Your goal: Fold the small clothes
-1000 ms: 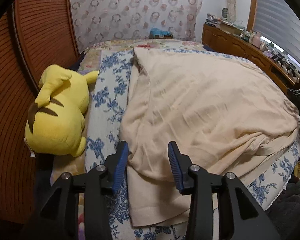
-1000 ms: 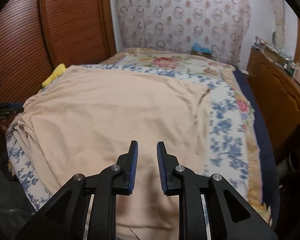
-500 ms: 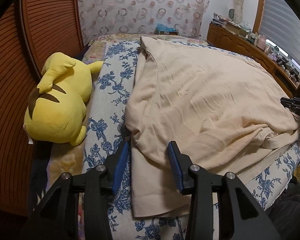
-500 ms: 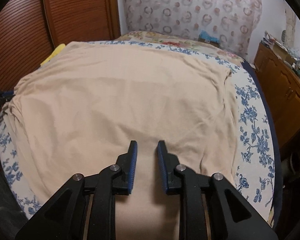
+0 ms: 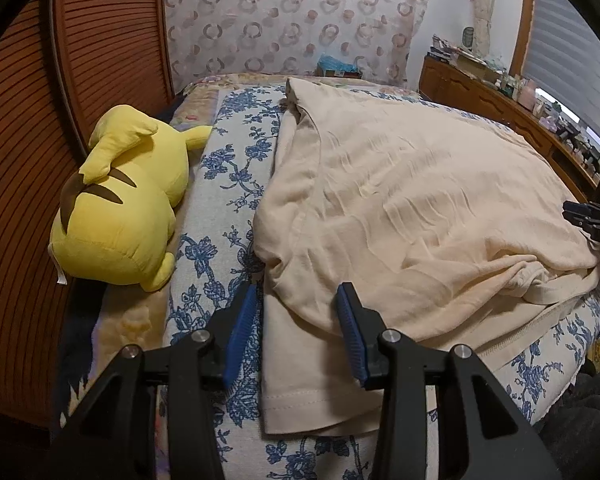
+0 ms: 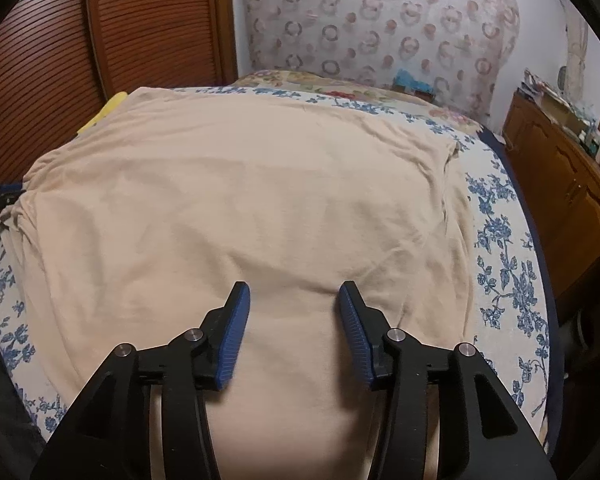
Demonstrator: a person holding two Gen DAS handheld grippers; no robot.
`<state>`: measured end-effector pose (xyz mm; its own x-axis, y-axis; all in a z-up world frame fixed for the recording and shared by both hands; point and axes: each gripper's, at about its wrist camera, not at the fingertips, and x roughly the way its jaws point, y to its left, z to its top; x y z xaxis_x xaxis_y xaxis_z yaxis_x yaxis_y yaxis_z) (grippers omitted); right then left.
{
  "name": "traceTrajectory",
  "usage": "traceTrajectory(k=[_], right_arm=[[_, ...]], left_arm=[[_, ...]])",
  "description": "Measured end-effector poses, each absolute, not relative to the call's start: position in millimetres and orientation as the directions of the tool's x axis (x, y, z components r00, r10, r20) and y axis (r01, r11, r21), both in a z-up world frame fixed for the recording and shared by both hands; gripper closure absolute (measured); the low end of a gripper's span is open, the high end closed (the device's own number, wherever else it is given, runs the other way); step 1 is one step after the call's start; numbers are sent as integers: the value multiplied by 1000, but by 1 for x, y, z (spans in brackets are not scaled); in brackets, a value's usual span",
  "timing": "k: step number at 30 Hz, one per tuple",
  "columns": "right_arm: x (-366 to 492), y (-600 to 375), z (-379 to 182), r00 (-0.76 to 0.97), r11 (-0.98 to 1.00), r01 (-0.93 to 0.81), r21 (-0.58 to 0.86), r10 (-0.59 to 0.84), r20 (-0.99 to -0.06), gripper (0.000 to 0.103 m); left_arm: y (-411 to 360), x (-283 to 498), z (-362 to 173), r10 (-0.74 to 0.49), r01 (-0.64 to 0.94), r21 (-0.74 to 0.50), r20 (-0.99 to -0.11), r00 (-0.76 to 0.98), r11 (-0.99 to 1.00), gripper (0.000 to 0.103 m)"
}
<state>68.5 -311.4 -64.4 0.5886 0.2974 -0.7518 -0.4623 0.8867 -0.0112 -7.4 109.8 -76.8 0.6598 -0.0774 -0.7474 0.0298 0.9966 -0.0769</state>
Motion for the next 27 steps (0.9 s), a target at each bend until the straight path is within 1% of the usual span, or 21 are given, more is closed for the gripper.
traceTrajectory(k=[4, 6, 8, 10, 11, 12, 13, 15, 17, 19, 22, 27], right_arm=[[69, -313, -65, 586, 886, -463, 0, 306, -751, 55], [69, -314, -65, 587, 887, -463, -2, 304, -750, 55], [69, -315, -65, 588, 887, -461, -3, 303, -750, 55], [69, -315, -65, 590, 888, -460, -6, 301, -749, 55], [69, -315, -65, 590, 888, -460, -3, 302, -749, 55], [69, -315, -65, 590, 888, -460, -4, 302, -749, 55], [69, -315, -65, 589, 888, -460, -3, 303, -749, 55], [68, -315, -65, 590, 888, -460, -4, 303, -749, 55], [68, -315, -65, 590, 888, -460, -3, 303, -749, 55], [68, -315, -65, 589, 888, -460, -2, 304, -749, 55], [68, -315, -65, 590, 888, -460, -2, 303, -749, 55], [68, -315, -65, 590, 888, -460, -2, 304, -748, 55]], left_arm=[[109, -8, -77, -80, 17, -92, -745, 662, 996, 63], [111, -8, -77, -142, 34, -160, -736, 662, 987, 63], [110, -8, -77, -164, 46, -178, -734, 660, 983, 64], [107, -7, -77, -139, 40, -150, -737, 662, 988, 73], [107, -6, -76, -132, 37, -144, -739, 661, 989, 76], [107, -5, -76, -128, 32, -142, -741, 659, 989, 82], [108, -4, -76, -126, 29, -142, -743, 657, 989, 94], [110, -3, -76, -143, 31, -162, -744, 653, 986, 101], [110, -4, -72, -145, 21, -176, -729, 669, 984, 102], [105, -10, -59, -173, 49, -198, -678, 715, 979, 103], [94, -14, -33, -184, 73, -200, -620, 763, 977, 103], [79, -9, -8, -212, 122, -192, -568, 796, 974, 103]])
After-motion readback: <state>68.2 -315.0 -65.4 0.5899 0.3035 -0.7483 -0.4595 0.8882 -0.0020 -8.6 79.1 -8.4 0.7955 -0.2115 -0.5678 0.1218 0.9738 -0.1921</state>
